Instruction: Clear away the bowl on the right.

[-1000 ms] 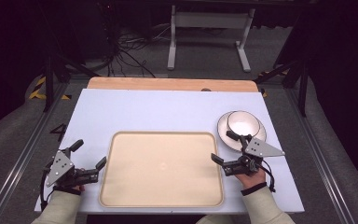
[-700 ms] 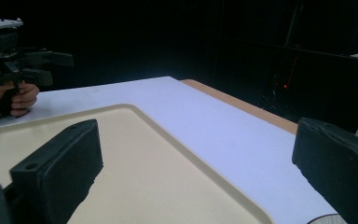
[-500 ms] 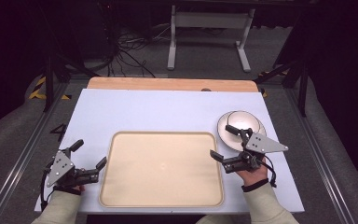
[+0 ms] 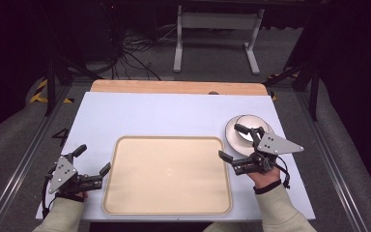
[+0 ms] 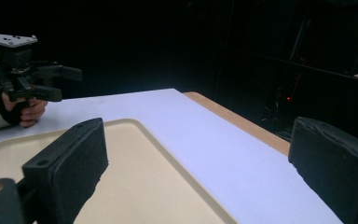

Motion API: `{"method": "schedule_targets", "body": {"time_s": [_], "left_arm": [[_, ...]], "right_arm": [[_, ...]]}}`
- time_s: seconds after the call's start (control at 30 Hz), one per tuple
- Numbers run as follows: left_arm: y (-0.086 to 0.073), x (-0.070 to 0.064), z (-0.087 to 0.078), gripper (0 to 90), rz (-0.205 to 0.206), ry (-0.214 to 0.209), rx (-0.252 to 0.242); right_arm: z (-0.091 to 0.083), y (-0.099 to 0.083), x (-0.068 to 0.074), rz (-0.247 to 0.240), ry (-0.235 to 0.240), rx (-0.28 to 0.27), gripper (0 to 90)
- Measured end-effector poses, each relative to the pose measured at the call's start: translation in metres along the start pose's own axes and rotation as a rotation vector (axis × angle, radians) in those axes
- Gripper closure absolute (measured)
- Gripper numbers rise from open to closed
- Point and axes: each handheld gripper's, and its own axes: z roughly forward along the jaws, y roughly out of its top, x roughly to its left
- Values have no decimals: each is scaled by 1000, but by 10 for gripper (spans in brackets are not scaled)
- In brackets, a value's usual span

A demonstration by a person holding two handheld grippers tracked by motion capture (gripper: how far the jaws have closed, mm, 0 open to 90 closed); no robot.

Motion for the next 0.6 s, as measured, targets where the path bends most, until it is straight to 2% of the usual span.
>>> {"method": "schedule_targets", "body": {"time_s": [0.2, 0.33, 0.43, 0.47, 0.5, 0.6], "left_arm": [[0, 0, 0, 1, 0, 0, 0], [0, 0, 0, 1, -1, 0, 0], [0, 0, 0, 1, 0, 0, 0], [0, 0, 0, 1, 0, 0, 0], [0, 0, 0, 1, 0, 0, 0], [0, 0, 0, 1, 1, 1, 0]], "right_arm": [[-2, 1, -7, 5, -22, 5, 18], [-4, 1, -14, -15, -46, 25, 19], [-6, 2, -22, -27, -85, 48, 0], [-6, 2, -22, -27, -85, 48, 0], [-7, 2, -27, -25, -125, 69, 0], [-9, 2, -34, -30, -146, 87, 0]]}}
